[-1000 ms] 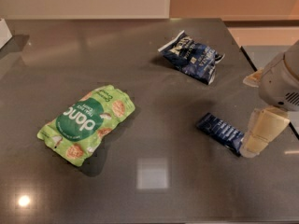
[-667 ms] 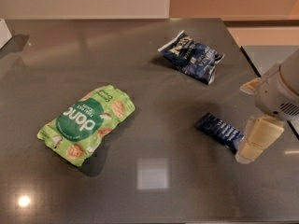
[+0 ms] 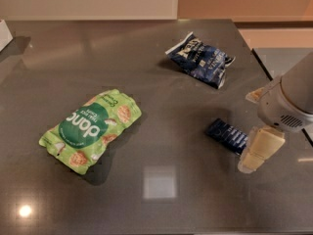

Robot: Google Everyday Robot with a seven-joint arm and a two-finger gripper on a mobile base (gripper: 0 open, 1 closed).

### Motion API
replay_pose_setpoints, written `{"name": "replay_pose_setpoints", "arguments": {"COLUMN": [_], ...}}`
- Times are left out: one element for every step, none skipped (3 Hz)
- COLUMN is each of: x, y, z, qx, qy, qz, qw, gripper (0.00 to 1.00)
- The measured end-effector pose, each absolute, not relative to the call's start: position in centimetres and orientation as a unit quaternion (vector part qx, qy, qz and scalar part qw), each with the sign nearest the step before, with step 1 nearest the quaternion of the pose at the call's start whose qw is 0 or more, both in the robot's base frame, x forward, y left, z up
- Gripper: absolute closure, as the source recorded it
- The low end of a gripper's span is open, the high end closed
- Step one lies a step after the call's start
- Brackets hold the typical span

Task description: Move rxbar blueberry near green rice chip bag

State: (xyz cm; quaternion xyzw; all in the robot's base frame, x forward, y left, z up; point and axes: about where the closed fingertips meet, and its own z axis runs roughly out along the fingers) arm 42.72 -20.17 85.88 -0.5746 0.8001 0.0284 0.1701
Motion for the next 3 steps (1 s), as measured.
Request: {"name": "replay_pose_setpoints", "arguments": {"x": [43.5,43.9,44.0], "y": [-19.5,-19.3,-19.0], "z": [84.0,82.5,81.7], "qx": [-0.568,-0.560,-0.557], "qy": [0.809,0.817,0.821], "qz": [0.029,0.033,0.041], "qw": [0.147,0.131,0.123], "gripper": [0.00,0.00,0.16]}}
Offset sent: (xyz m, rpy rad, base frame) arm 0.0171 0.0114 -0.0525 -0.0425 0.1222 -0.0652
